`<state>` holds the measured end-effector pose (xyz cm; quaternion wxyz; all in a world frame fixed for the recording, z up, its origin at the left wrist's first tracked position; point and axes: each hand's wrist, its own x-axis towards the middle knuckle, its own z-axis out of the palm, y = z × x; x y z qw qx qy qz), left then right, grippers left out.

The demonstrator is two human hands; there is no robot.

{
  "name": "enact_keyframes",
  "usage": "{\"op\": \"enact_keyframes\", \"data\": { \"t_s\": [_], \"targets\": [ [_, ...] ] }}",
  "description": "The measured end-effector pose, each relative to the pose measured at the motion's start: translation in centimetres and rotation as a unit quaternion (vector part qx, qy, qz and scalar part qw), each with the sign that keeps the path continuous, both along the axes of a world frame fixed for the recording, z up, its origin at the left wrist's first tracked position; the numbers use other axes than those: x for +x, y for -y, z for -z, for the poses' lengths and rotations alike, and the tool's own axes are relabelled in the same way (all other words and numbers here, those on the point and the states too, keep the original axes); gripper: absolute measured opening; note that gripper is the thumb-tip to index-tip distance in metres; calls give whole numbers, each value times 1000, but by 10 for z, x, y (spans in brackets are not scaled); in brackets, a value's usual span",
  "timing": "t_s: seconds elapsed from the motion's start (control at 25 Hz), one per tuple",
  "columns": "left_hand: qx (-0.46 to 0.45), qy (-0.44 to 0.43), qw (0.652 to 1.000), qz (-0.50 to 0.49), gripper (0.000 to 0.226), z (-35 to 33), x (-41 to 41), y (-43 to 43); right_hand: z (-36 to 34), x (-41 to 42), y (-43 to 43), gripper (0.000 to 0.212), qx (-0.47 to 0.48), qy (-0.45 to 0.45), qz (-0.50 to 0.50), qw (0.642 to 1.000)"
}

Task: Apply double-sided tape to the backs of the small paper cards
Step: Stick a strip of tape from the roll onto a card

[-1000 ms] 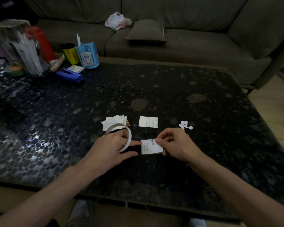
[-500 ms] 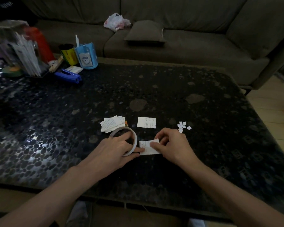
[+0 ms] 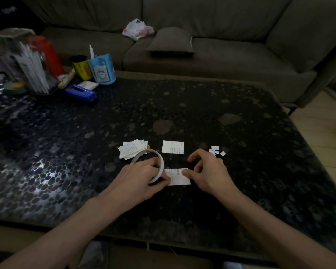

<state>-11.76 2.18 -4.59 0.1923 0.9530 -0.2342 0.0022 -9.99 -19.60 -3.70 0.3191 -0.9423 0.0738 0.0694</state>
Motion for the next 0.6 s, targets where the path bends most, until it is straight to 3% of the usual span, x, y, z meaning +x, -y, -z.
{"op": "enact_keyframes", "data": {
  "t_s": [0.12,0.28,0.6],
  "targets": [
    [-44,-10,998,-37,26,2,3,8,-1,2,1,36,17,-18,-19,1000],
    [-30,-35,996,-71,54,4,11,17,0,3,3,38,26,-34,-37,998],
    [-75,-98,989,-84,39,-5,17,26,-5,2,10,46,2,-61,-126,990]
  ]
}}
